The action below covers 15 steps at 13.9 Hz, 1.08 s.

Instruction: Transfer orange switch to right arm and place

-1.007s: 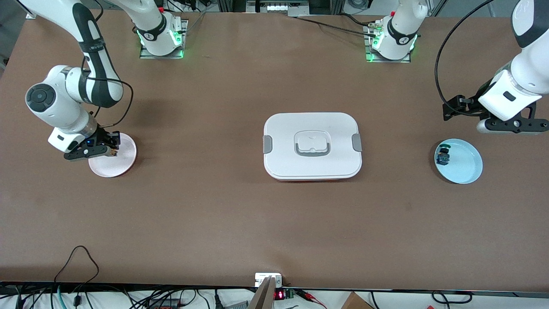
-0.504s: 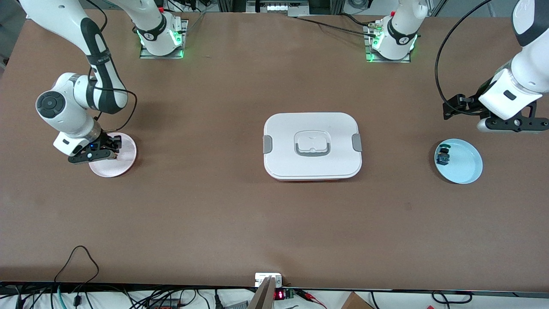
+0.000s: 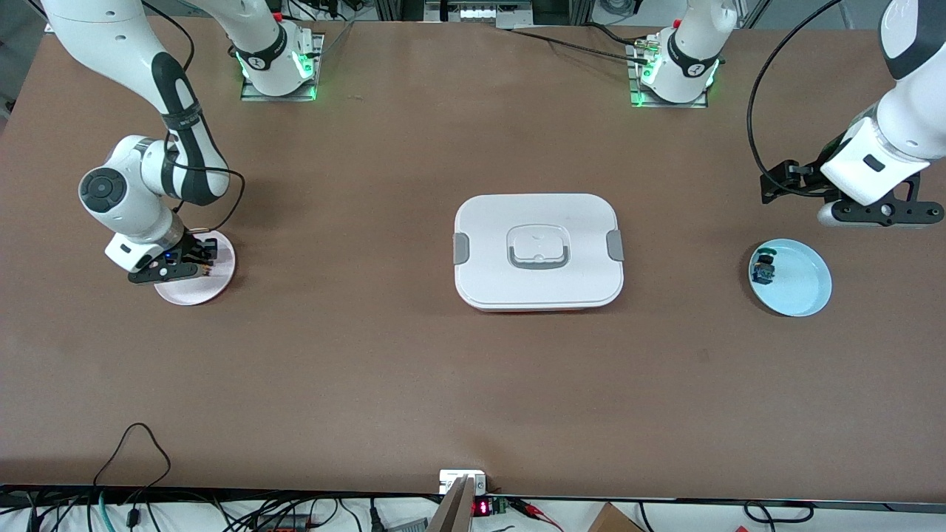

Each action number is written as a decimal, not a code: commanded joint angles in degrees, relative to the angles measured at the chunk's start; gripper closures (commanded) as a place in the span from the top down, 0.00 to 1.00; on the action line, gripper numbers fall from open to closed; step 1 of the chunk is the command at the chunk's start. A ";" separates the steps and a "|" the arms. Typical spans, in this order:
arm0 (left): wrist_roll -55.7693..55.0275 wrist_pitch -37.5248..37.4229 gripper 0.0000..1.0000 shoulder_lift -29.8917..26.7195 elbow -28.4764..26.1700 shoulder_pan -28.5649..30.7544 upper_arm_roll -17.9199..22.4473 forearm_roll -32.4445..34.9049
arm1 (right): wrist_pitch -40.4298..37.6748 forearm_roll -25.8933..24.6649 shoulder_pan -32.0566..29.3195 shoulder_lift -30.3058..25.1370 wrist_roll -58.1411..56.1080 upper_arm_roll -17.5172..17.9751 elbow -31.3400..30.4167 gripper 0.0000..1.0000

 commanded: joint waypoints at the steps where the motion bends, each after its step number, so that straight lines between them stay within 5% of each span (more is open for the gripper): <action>1: -0.47 -1.21 1.00 -0.61 0.49 -0.12 -0.07 -0.78 | 0.03 1.17 -0.42 -1.39 0.17 1.38 0.20 0.81; 2: -0.47 -1.21 1.00 -0.61 0.49 -0.12 -0.07 -0.78 | -0.50 1.17 -0.42 -2.61 0.17 1.38 0.20 1.00; 9: -0.38 -1.21 1.00 -0.61 0.49 -0.30 -0.07 -0.78 | -25.78 1.00 2.39 -18.95 8.06 1.82 5.98 1.00; 15: -0.38 -1.30 1.00 -0.61 0.49 -0.30 -0.07 -0.60 | -50.57 -1.90 5.81 -23.90 12.82 1.91 24.77 1.00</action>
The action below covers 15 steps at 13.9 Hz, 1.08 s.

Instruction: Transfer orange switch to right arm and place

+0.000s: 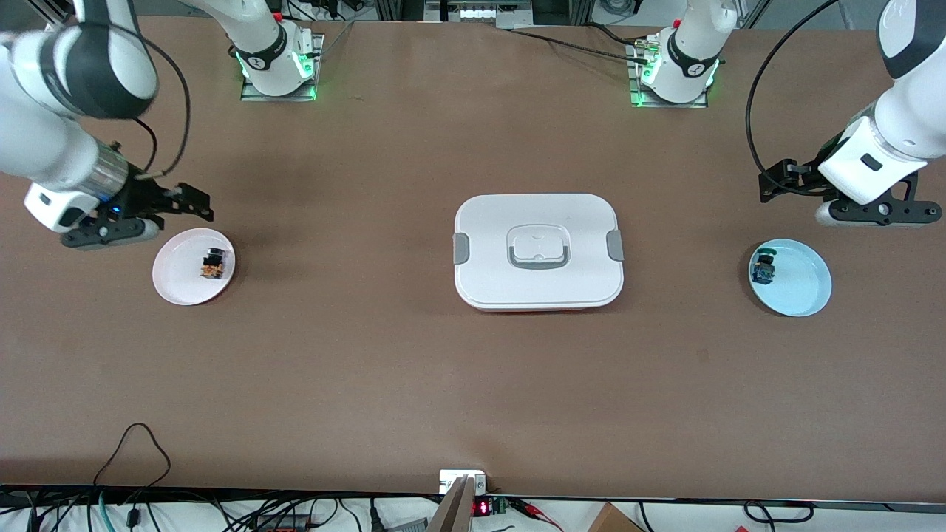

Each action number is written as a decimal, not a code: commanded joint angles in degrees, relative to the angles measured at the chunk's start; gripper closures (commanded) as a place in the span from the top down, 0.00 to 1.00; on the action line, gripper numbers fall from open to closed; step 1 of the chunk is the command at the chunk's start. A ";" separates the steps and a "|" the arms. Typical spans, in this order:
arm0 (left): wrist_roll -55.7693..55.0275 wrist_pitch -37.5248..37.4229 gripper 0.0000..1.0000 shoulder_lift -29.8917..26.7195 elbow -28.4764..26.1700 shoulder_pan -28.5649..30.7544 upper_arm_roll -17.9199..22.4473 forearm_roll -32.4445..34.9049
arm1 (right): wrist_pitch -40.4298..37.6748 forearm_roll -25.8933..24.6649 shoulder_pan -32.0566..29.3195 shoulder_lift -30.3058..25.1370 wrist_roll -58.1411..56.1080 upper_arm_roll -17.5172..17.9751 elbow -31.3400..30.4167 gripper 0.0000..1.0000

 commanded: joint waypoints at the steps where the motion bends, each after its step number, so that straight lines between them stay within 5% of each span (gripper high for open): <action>1: -0.38 -1.04 1.00 -0.57 0.46 -0.13 -0.03 -0.69 | -8.55 -1.34 1.65 0.60 1.33 0.03 9.40 1.00; 5: -0.38 -1.04 1.00 -0.57 0.46 -0.13 -0.03 -0.69 | -17.17 -1.34 1.66 0.60 1.25 0.03 17.59 1.00; 11: -0.38 -1.13 1.00 -0.57 0.46 -0.13 -0.03 -0.69 | -17.63 -0.90 -1.15 2.18 1.25 0.20 21.20 1.00; 13: -0.38 -1.13 1.00 -0.57 0.46 -0.13 -0.03 -0.69 | -17.45 -0.64 -5.52 2.88 0.29 4.31 21.21 1.00; 15: -0.38 -1.13 1.00 -0.57 0.46 -0.13 -0.03 -0.60 | -17.98 -0.29 -13.68 2.89 0.02 12.46 21.47 1.00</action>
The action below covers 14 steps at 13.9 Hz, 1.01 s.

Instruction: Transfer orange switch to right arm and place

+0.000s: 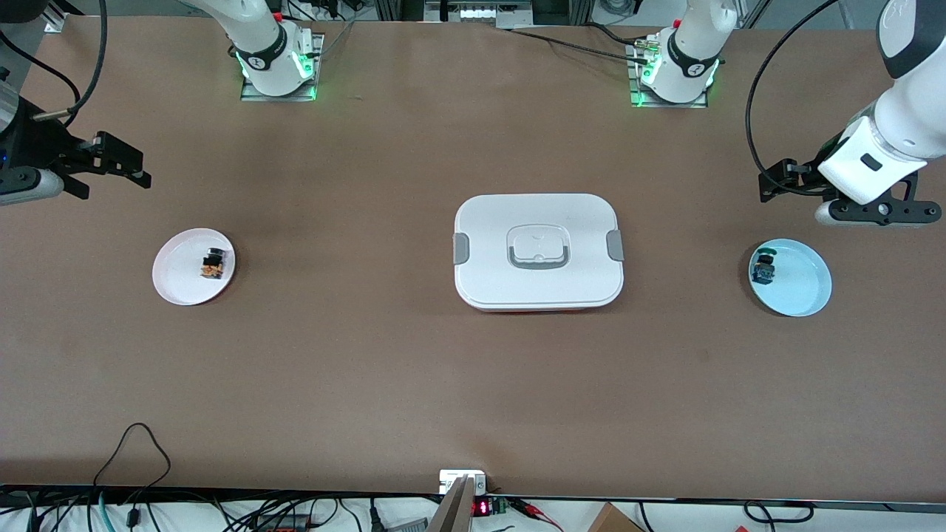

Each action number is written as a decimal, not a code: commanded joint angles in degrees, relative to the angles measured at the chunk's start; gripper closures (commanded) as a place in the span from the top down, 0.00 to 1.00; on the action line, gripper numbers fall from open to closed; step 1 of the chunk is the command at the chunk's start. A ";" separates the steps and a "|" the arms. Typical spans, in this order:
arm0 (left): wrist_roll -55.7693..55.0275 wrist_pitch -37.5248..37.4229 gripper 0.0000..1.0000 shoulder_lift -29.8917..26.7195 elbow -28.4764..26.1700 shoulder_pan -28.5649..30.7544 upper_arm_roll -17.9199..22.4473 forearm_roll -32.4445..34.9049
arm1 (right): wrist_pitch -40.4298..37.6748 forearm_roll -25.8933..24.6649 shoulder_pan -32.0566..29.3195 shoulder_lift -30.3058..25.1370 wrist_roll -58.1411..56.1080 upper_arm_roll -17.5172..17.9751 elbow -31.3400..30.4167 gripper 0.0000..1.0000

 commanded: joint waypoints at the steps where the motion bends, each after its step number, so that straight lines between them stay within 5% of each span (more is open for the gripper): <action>1: -0.37 -1.06 1.00 -0.57 0.46 -0.12 -0.02 -0.69 | -2.46 0.36 -10.16 0.59 0.27 10.75 2.19 1.00; 5: -0.37 -1.06 1.00 -0.57 0.46 -0.12 -0.02 -0.69 | -4.84 -3.32 -10.71 -0.29 6.87 14.12 1.92 1.00; 14: -0.37 -1.15 1.00 -0.57 0.46 -0.12 -0.02 -0.69 | -4.14 -4.65 -10.36 -0.20 6.87 14.22 2.01 1.00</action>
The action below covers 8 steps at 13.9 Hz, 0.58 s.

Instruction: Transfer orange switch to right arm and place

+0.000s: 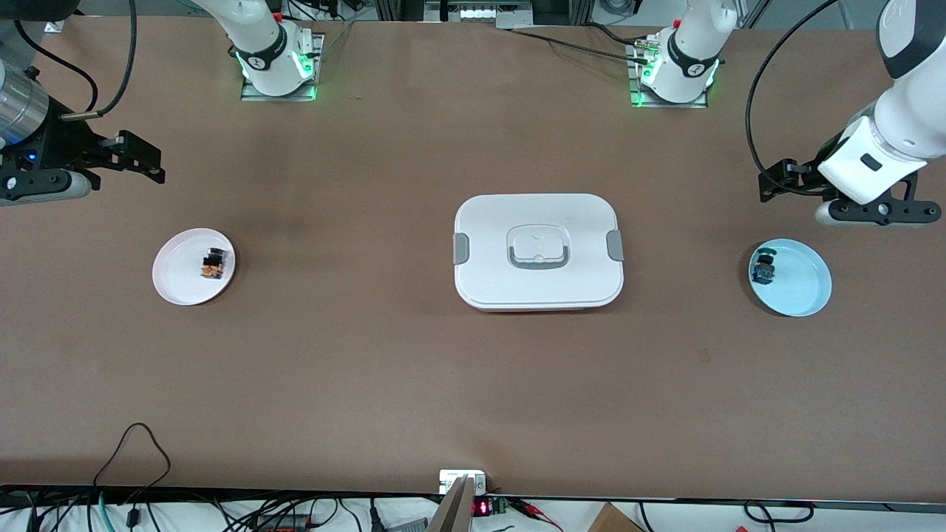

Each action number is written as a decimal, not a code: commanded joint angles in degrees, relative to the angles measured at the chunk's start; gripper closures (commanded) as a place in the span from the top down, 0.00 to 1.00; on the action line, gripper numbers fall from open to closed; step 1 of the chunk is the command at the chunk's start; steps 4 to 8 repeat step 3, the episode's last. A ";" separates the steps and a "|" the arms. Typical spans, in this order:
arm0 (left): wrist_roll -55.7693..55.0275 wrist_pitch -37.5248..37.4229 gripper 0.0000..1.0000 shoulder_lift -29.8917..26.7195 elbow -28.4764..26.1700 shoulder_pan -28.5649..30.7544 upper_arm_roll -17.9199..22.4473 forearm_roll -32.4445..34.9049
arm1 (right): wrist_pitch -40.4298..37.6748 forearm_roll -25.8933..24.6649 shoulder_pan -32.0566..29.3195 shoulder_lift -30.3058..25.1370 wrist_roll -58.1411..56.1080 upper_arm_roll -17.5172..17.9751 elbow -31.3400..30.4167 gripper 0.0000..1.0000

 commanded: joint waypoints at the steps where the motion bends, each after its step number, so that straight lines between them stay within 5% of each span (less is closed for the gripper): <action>1: -0.37 -1.12 1.00 -0.57 0.46 -0.12 -0.02 -0.69 | -0.77 -0.44 -1.00 -0.03 0.58 0.97 0.73 1.00; 8: -0.37 -1.12 1.00 -0.57 0.46 -0.12 -0.02 -0.60 | -1.21 -0.44 -1.09 0.05 0.49 0.97 0.73 1.00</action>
